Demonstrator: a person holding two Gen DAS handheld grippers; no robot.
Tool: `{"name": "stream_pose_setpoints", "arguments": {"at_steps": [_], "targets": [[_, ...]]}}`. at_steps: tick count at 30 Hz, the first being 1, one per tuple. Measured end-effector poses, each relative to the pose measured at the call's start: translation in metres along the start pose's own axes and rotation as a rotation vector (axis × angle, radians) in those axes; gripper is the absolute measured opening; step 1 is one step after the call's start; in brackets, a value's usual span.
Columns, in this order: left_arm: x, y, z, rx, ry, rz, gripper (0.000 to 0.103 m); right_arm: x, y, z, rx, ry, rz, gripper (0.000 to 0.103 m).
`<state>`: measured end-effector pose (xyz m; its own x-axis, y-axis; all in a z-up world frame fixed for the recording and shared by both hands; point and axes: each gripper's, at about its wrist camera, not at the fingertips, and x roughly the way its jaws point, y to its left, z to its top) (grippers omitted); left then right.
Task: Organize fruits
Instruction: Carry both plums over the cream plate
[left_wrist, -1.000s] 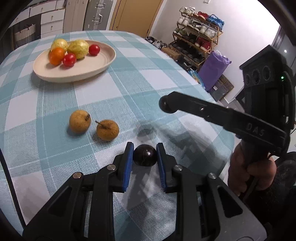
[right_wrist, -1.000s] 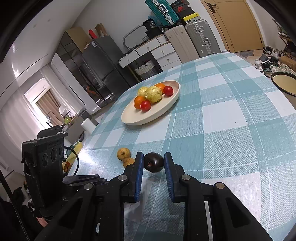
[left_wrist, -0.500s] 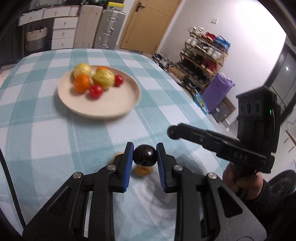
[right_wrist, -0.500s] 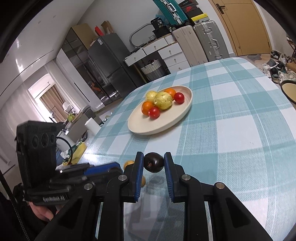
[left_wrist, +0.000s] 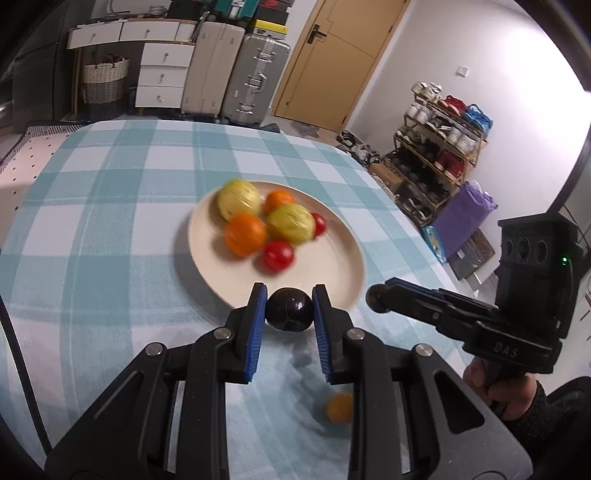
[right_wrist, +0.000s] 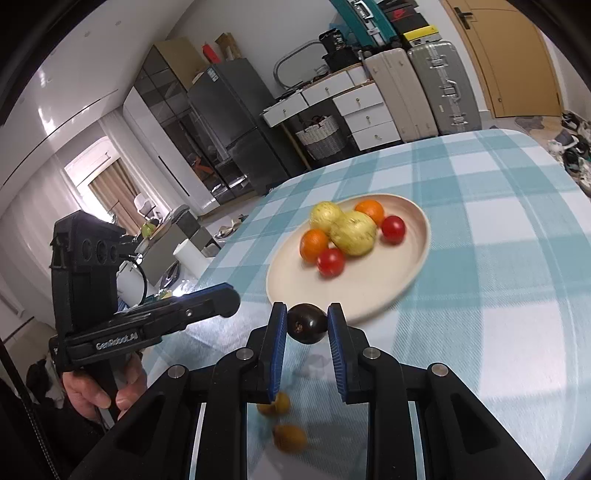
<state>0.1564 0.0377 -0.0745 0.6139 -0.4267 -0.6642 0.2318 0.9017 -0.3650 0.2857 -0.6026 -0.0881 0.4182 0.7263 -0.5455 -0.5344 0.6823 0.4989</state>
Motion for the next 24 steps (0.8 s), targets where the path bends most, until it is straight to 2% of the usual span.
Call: {"name": "stream_pose_setpoints", "arguments": {"at_steps": [13, 24], "targets": [[0.055, 0.054, 0.046, -0.054, 0.034, 0.014, 0.022, 0.070, 0.014, 0.036, -0.052, 0.074, 0.010, 0.023], [0.086, 0.073, 0.066, -0.098, 0.046, -0.014, 0.022, 0.106, 0.025, 0.045, -0.126, 0.115, -0.013, 0.023]]}}
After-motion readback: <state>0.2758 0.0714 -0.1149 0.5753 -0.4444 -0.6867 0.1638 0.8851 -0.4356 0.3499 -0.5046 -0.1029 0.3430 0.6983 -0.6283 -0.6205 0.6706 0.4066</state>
